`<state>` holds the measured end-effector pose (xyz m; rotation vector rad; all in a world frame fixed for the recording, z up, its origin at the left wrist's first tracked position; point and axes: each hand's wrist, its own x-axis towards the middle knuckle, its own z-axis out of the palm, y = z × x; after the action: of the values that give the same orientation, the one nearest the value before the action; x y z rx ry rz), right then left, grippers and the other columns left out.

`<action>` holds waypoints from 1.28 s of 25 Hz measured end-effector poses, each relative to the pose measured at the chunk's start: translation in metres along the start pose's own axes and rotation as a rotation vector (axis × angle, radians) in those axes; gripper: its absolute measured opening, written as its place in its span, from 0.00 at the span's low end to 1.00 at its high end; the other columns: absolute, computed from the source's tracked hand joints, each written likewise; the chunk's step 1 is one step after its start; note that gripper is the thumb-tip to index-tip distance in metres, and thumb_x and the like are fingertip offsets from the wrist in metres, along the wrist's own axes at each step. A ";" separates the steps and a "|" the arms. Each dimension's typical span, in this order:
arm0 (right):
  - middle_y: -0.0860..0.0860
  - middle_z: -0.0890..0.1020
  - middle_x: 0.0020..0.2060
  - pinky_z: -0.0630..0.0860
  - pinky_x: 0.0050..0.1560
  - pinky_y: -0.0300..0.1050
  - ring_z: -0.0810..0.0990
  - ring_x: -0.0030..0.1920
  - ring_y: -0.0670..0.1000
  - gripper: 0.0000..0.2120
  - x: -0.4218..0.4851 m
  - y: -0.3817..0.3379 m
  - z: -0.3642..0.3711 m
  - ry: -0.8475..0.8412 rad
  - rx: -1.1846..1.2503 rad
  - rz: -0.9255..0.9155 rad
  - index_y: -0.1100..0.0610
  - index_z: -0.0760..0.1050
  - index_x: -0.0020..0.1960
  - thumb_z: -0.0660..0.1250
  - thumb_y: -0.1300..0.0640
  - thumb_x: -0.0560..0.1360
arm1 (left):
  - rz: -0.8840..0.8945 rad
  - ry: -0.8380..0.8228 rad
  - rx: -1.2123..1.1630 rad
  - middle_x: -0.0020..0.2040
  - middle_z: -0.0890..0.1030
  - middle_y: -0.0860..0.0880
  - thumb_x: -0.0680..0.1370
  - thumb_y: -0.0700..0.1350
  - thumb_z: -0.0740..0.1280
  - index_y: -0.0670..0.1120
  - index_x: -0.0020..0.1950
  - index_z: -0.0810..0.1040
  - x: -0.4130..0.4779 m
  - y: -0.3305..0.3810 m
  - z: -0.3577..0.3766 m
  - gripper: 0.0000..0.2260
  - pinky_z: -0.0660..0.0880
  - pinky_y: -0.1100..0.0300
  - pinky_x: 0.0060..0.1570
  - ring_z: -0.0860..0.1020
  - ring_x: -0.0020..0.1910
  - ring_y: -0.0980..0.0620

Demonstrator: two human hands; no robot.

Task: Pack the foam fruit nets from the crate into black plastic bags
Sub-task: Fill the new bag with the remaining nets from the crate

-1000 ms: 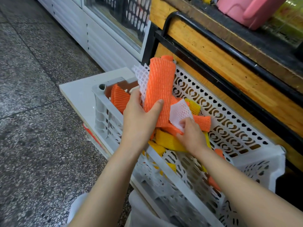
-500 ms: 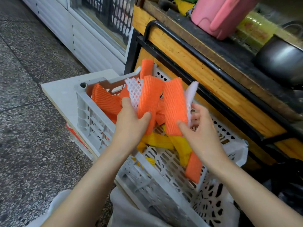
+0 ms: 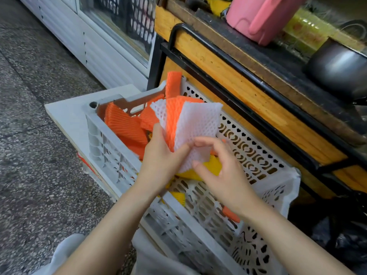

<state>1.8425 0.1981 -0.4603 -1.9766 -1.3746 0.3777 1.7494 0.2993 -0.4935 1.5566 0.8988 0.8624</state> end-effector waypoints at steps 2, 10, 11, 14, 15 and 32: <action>0.41 0.75 0.55 0.68 0.58 0.27 0.73 0.56 0.35 0.13 0.009 0.023 -0.003 0.115 0.106 0.102 0.48 0.70 0.57 0.65 0.61 0.76 | 0.073 0.013 0.026 0.37 0.71 0.50 0.72 0.46 0.72 0.41 0.49 0.68 0.005 -0.003 -0.001 0.16 0.66 0.66 0.35 0.69 0.35 0.53; 0.53 0.66 0.70 0.63 0.67 0.45 0.65 0.70 0.52 0.33 0.028 0.157 0.002 -0.118 -0.169 0.549 0.57 0.59 0.72 0.71 0.56 0.72 | 0.158 -0.012 0.035 0.34 0.68 0.57 0.73 0.45 0.72 0.55 0.40 0.61 0.012 0.000 0.007 0.18 0.65 0.74 0.32 0.70 0.33 0.69; 0.54 0.66 0.70 0.64 0.67 0.47 0.65 0.70 0.53 0.38 0.028 0.162 0.006 -0.180 -0.197 0.594 0.58 0.57 0.73 0.73 0.53 0.70 | 0.158 -0.016 0.040 0.34 0.68 0.57 0.73 0.45 0.72 0.55 0.40 0.61 0.012 0.000 0.009 0.18 0.65 0.74 0.32 0.70 0.33 0.69; 0.57 0.68 0.68 0.67 0.67 0.51 0.68 0.67 0.55 0.40 0.028 0.165 0.020 -0.178 -0.212 0.607 0.59 0.57 0.72 0.75 0.55 0.68 | 0.152 -0.013 0.052 0.36 0.69 0.58 0.72 0.46 0.72 0.56 0.40 0.61 0.015 -0.003 0.009 0.18 0.65 0.74 0.32 0.70 0.34 0.70; 0.58 0.69 0.68 0.68 0.66 0.52 0.69 0.67 0.55 0.37 0.028 0.163 0.024 -0.137 -0.195 0.596 0.59 0.58 0.72 0.74 0.57 0.69 | 0.157 -0.008 0.056 0.36 0.69 0.58 0.72 0.46 0.72 0.56 0.41 0.61 0.016 -0.004 0.009 0.18 0.65 0.74 0.32 0.70 0.34 0.71; 0.48 0.75 0.58 0.71 0.55 0.33 0.74 0.58 0.45 0.15 -0.005 0.095 0.026 -0.356 0.160 0.531 0.55 0.69 0.65 0.61 0.56 0.79 | 0.237 0.042 0.174 0.36 0.67 0.57 0.72 0.45 0.72 0.47 0.47 0.64 0.010 -0.004 0.001 0.16 0.65 0.75 0.34 0.71 0.36 0.67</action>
<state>1.8919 0.1839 -0.5447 -2.1870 -0.9538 1.0913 1.7543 0.3088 -0.4972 1.8287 0.8478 1.0088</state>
